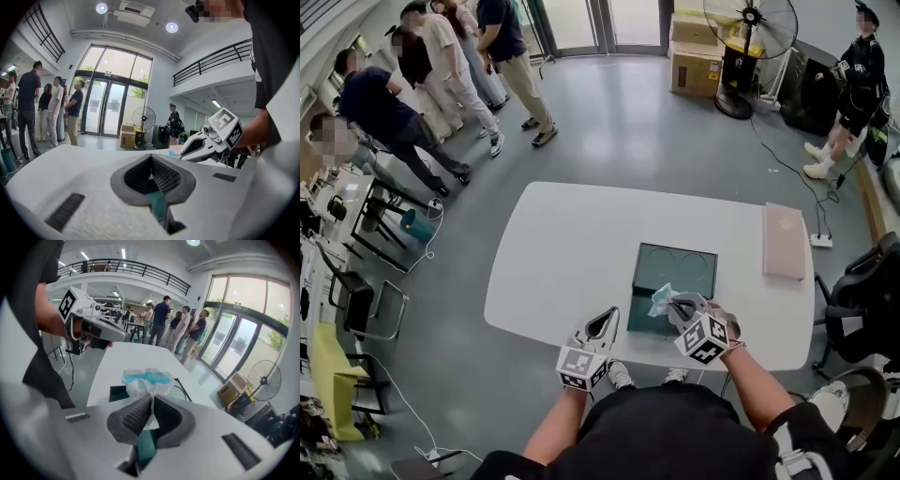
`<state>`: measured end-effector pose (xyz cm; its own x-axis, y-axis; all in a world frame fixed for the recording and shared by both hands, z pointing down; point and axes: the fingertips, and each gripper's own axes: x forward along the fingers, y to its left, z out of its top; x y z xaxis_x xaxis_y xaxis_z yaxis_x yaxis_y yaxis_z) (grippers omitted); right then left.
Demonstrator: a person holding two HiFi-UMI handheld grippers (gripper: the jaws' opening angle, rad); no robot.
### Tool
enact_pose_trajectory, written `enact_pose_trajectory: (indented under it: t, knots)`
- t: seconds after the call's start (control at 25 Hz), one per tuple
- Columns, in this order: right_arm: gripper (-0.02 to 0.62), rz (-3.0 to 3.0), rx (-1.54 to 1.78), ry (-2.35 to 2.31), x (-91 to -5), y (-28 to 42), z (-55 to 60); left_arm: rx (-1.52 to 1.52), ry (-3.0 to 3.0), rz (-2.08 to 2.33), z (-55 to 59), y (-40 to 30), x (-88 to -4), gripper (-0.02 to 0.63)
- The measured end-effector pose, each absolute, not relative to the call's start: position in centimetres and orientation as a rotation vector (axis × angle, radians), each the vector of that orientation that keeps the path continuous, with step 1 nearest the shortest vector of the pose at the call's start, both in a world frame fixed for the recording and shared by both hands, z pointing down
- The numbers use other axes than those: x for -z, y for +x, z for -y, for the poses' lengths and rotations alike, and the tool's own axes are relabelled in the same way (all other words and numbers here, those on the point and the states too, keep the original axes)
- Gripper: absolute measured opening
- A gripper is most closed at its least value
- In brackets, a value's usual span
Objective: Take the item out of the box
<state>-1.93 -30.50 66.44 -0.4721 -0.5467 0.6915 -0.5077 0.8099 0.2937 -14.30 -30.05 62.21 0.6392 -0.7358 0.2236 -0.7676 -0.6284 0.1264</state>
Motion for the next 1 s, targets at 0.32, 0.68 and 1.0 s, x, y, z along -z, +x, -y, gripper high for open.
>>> enact_pose_trajectory:
  t: [0.32, 0.68, 1.0]
  knots:
    - [0.022, 2.290, 0.125, 1.041, -58.7, -1.5, 31.6, -0.185, 2.680, 1.205, 30.6, -13.2, -60.5, 0.009]
    - [0.021, 2.498, 0.026, 1.377, -50.9, 0.7, 32.5, -0.152, 2.705, 1.212, 31.5, -12.3, -58.4, 0.009]
    - [0.018, 2.536, 0.077, 1.570, -46.8, 4.1, 32.9, -0.113, 2.714, 1.287, 32.9, -12.2, -56.0, 0.009]
